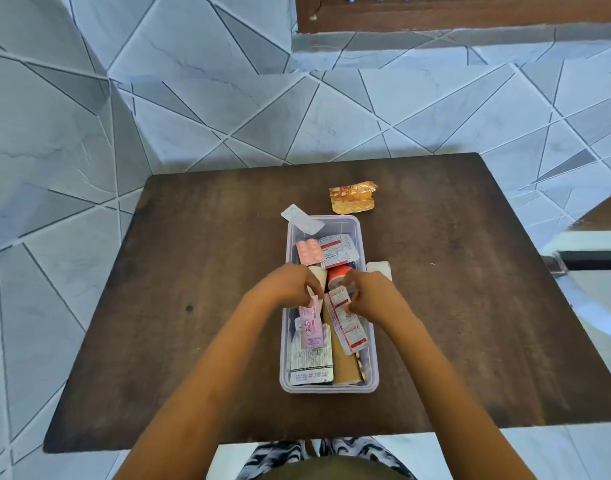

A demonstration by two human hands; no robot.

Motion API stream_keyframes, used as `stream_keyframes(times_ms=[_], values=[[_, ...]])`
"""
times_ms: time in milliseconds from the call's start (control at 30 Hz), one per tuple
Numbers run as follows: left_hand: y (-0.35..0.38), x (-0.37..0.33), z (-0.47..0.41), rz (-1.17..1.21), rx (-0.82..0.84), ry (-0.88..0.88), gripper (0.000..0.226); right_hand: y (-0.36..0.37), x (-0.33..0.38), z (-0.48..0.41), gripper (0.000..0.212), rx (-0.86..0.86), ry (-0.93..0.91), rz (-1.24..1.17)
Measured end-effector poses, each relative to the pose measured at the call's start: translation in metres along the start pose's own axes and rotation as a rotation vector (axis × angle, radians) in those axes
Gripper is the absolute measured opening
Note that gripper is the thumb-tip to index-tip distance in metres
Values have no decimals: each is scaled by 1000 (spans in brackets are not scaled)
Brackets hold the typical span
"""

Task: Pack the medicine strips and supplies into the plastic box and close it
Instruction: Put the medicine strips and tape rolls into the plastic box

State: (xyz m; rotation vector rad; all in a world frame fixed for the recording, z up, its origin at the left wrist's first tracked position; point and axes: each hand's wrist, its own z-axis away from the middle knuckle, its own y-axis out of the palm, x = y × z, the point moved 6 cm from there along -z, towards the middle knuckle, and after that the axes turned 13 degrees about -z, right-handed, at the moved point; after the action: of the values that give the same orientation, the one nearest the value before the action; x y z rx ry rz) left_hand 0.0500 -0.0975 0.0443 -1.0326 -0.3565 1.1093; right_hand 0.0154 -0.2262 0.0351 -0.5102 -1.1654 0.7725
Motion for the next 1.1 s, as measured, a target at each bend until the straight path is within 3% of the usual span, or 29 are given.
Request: stream_keyframes(times_ms=[67, 167, 400, 500, 600, 700, 800, 1000, 1100], values=[[-2, 4, -2, -40, 11, -21, 36, -4, 5, -4, 36, -66, -44, 90], [-18, 16, -3, -7, -21, -63, 34, -23, 11, -16, 31, -138, -69, 41], [-84, 62, -28, 303, -456, -251, 21, -70, 9, -70, 17, -367, -78, -267], [-94, 88, -54, 346, -530, -372, 18, -82, 1, -102, 16, -443, -36, -311], [-92, 106, -88, 296, -474, -442, 22, -83, -14, -134, 30, -456, 39, -290], [-79, 111, -123, 203, -341, -428, 53, -76, -29, -165, 53, -356, 126, -137], [-70, 110, -152, 111, -235, -346, 73, -69, -36, -193, 71, -249, 89, 66], [-67, 104, -182, -64, -86, -169, 64, -73, -28, -229, 69, -205, -35, 331], [-67, 104, -183, -84, -90, -181, 57, -74, -26, -235, 62, -200, -32, 411]])
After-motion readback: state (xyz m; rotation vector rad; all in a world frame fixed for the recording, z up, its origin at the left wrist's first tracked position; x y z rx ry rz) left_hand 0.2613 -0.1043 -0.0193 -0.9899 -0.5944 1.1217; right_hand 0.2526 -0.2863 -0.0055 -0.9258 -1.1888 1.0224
